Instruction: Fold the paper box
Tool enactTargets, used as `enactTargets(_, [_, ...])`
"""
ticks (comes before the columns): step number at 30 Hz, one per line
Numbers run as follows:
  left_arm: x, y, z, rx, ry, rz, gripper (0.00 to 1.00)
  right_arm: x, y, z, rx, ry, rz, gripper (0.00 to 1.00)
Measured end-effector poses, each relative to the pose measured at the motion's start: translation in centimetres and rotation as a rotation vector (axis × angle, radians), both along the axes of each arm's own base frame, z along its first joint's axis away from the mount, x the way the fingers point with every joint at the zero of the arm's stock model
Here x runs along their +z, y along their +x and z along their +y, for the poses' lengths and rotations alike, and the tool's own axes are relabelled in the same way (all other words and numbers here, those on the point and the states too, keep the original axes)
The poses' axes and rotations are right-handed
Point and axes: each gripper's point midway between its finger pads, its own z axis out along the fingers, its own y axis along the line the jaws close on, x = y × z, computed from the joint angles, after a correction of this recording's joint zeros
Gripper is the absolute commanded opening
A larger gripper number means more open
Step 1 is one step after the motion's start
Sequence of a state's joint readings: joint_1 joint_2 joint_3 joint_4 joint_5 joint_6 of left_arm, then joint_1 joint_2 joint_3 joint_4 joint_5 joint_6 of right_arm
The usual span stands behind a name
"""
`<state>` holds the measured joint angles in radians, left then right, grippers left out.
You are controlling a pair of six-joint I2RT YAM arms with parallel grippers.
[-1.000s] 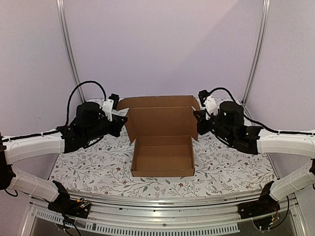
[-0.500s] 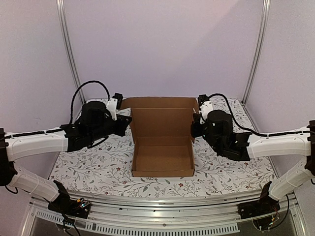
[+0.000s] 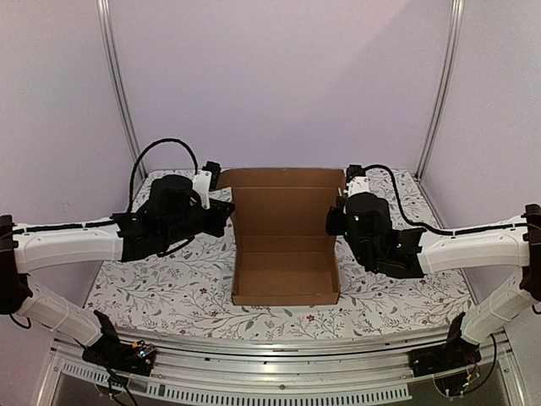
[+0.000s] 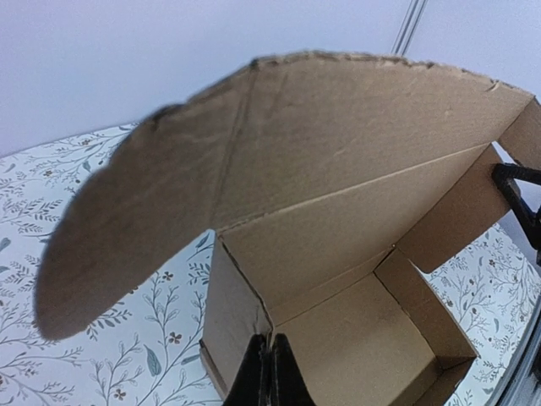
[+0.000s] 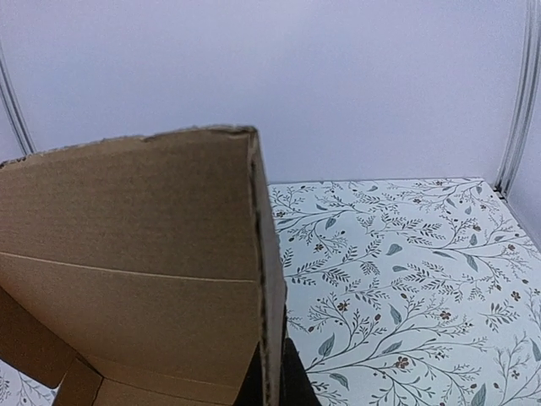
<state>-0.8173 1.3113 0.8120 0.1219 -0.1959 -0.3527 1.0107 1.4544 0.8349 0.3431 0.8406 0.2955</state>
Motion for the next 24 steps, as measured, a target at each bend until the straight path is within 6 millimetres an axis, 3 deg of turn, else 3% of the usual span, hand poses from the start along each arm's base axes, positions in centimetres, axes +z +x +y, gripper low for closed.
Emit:
enactTargets(16, [-0.2,0.4,-0.6,0.015,0.015,0.004,0.0,-0.2,-0.2,0.6,-0.077,0.013,0.002,0.0])
enactTargets(24, [-0.7,-0.4,-1.1,0.016,0.022,0.012,0.0,-0.7,-1.1,0.6,-0.091,0.007,-0.003,0.0])
